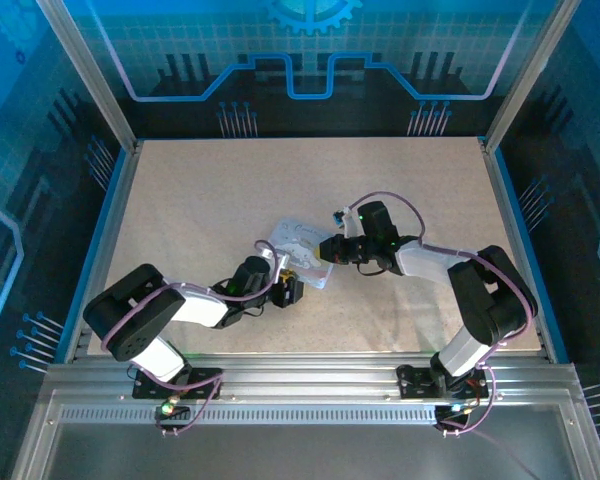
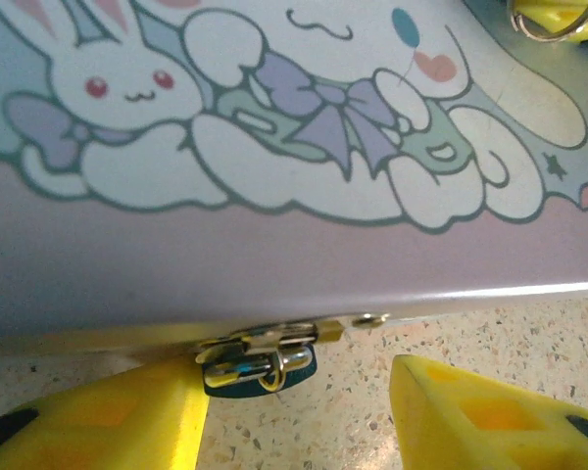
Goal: Unlock a padlock with a key
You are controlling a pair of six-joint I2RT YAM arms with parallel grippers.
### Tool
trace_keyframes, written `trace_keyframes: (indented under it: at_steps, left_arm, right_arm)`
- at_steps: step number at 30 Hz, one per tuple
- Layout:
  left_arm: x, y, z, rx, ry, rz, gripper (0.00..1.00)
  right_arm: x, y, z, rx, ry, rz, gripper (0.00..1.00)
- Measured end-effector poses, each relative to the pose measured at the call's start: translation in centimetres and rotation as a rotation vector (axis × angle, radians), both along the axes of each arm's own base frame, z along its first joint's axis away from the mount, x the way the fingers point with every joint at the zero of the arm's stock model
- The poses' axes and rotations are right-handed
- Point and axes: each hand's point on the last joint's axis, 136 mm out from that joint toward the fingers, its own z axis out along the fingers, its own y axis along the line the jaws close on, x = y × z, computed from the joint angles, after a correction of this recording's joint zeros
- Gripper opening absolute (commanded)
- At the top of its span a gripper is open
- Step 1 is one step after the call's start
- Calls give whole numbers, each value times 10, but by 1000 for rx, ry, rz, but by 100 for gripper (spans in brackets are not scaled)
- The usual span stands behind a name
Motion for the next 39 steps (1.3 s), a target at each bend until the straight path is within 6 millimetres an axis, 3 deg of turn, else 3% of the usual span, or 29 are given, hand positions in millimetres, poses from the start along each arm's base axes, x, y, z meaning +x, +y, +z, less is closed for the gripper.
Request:
trace_keyframes:
  at_steps: [15,22,27,34,39]
  left_arm:
    - [2,-2,-3,7,12,4,45]
    - [4,0,-6,9,24,23,34]
    - [4,0,-6,9,33,27,32]
    - [-2,-1,1,-16,76,38,32]
    - [-1,-9,18,-90,138,67,27]
  right_arm:
    - [0,0,-1,-5,-3,-2,1]
    - [0,1,0,-6,-5,-3,0]
    - [-1,1,1,-14,-25,-5,0]
    - [-10,-1,6,-32,-68,-3,0]
    - [-18,-9,25,-41,-163,-15,0]
